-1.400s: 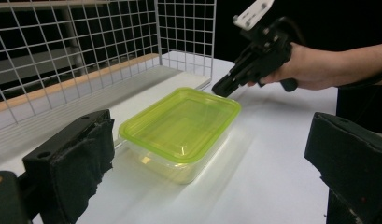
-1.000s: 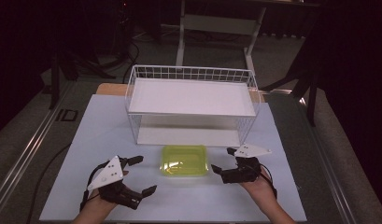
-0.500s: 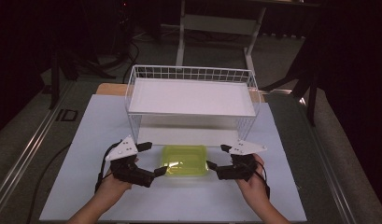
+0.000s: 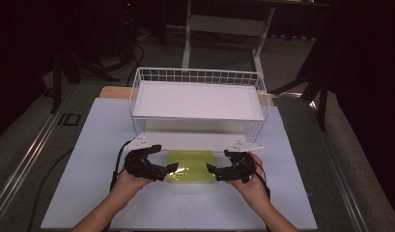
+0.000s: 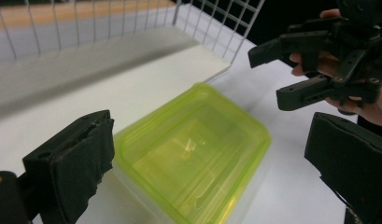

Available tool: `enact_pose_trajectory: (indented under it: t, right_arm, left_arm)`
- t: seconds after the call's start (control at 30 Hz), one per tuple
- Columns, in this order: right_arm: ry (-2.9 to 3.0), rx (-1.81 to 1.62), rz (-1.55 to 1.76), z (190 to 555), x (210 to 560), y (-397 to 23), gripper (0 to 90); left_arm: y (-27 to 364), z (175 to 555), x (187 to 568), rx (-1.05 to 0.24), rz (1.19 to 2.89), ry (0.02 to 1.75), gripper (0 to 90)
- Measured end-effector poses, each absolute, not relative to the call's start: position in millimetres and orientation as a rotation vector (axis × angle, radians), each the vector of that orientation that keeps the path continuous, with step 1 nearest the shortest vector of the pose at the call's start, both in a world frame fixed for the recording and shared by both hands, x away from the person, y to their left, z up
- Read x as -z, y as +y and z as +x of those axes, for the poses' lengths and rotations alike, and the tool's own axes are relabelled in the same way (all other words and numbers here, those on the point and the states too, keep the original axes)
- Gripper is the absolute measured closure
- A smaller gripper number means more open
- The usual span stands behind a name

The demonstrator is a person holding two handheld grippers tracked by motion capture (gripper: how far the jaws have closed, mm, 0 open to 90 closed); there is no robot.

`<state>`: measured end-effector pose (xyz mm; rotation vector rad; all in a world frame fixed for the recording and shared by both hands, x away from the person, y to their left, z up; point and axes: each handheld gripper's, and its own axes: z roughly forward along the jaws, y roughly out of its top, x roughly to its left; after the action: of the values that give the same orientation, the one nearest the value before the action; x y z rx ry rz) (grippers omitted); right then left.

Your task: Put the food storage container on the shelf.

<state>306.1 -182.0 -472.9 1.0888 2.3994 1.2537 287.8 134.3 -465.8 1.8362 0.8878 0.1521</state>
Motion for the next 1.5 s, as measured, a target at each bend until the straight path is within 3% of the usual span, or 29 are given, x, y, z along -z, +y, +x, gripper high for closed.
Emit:
enact_pose_trajectory:
  t: [0.27,0.47,0.6,0.63,0.67,0.8,0.83,1.1,1.5]
  right_arm:
    - [2.408,-1.241,1.259,320.2,490.0,-182.5,23.3]
    - [2.420,-1.200,1.301,324.4,500.5,-180.1,32.3]
    - [2.426,-1.203,1.351,326.6,503.2,-180.1,35.8]
    - [2.441,-1.205,1.363,325.9,504.4,-179.7,41.7]
    - [2.444,-1.201,1.365,325.5,504.9,-179.5,42.1]
    - [2.468,-1.188,1.403,325.4,508.8,-179.0,47.7]
    - [2.471,-1.201,1.417,325.8,509.2,-179.4,50.5]
    - [2.482,-1.197,1.419,323.5,504.8,-179.4,64.0]
    - [2.468,-1.232,1.460,312.5,501.8,-181.3,70.1]
  left_arm:
    - [130.0,300.3,489.8,-0.089,1.885,1.019,5.3]
    - [130.1,306.1,507.2,-0.045,1.899,1.125,16.5]
    - [129.5,309.2,513.5,-0.036,1.904,1.170,28.6]
    - [128.6,310.4,516.2,-0.031,1.897,1.218,32.1]
    - [128.7,311.2,517.3,-0.013,1.893,1.212,35.3]
    - [131.1,313.8,518.5,0.028,1.873,1.235,51.3]
    - [132.0,314.1,518.4,0.025,1.876,1.231,59.8]
    - [133.7,311.6,516.8,0.036,1.889,1.231,65.6]
    - [132.1,295.9,512.5,-0.019,1.896,1.188,69.3]
